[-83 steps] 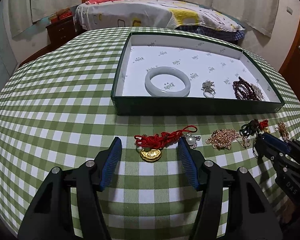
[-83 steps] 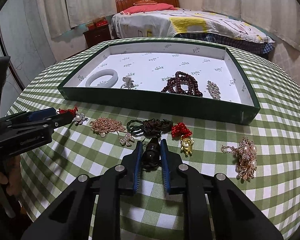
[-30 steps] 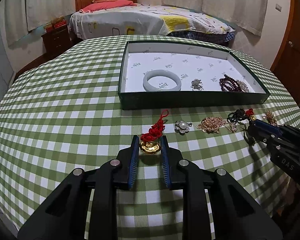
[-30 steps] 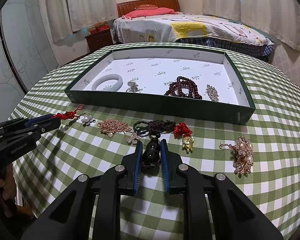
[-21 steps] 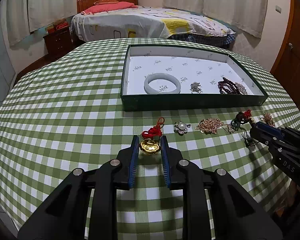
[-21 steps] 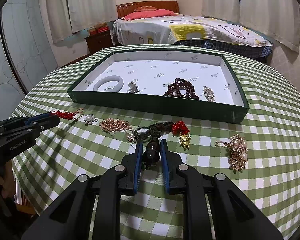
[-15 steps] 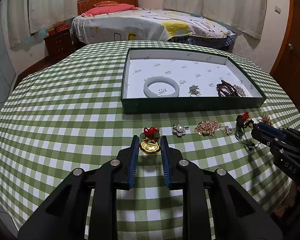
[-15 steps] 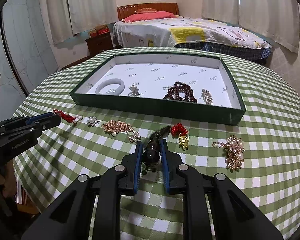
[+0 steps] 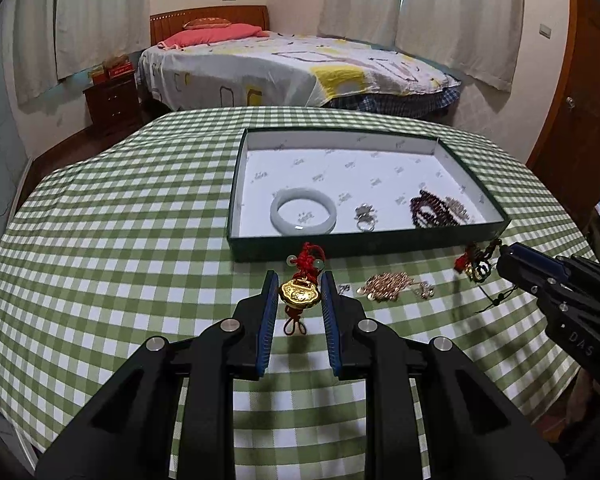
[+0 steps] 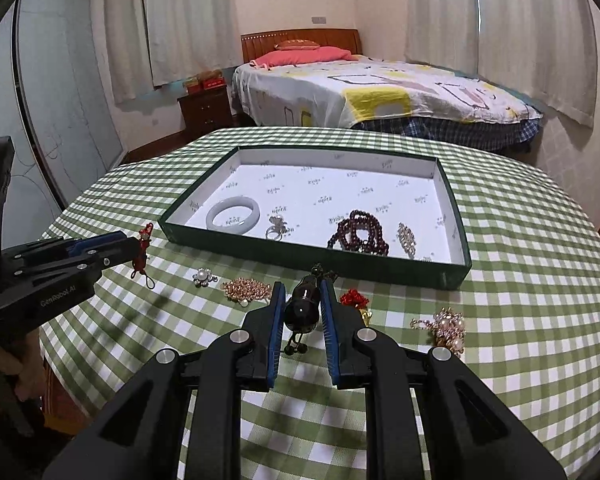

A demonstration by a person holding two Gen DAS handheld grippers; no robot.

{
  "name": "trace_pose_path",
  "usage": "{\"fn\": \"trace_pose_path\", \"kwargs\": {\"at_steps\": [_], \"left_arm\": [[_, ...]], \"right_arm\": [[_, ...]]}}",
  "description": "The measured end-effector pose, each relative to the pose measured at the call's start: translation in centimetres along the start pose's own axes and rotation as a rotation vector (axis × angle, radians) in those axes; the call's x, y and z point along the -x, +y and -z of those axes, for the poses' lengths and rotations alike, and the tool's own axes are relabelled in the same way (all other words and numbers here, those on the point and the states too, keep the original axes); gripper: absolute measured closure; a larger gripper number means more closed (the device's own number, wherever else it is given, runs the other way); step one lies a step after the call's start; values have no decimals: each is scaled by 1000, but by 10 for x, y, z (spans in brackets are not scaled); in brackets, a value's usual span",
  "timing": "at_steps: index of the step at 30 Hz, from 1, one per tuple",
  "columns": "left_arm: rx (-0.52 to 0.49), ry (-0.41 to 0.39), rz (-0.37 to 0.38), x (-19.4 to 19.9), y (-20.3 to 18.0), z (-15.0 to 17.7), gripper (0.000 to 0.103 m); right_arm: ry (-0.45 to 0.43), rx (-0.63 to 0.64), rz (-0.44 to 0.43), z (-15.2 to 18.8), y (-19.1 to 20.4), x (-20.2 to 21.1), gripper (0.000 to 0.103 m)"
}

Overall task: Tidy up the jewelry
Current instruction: 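Carry both pendants over the jewelry box and open both grippers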

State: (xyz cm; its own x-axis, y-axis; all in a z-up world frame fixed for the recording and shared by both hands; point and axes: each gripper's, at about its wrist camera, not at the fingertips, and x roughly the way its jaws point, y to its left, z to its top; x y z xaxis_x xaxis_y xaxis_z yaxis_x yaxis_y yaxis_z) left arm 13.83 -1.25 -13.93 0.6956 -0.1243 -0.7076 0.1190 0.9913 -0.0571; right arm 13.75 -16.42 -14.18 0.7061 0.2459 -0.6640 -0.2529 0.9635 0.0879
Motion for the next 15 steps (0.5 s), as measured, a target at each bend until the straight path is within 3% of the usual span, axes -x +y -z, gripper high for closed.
{"fn": "trace_pose_path", "kwargs": {"at_steps": [7,15], "left_arm": [[11,-28,30,3,-2,-18,81],[-15,-119,58,-7,-14,-69,81]], "right_arm": [[-47,10,26,-20,-8,6,84],[-150,39,82,-69,-27,8,84]]}}
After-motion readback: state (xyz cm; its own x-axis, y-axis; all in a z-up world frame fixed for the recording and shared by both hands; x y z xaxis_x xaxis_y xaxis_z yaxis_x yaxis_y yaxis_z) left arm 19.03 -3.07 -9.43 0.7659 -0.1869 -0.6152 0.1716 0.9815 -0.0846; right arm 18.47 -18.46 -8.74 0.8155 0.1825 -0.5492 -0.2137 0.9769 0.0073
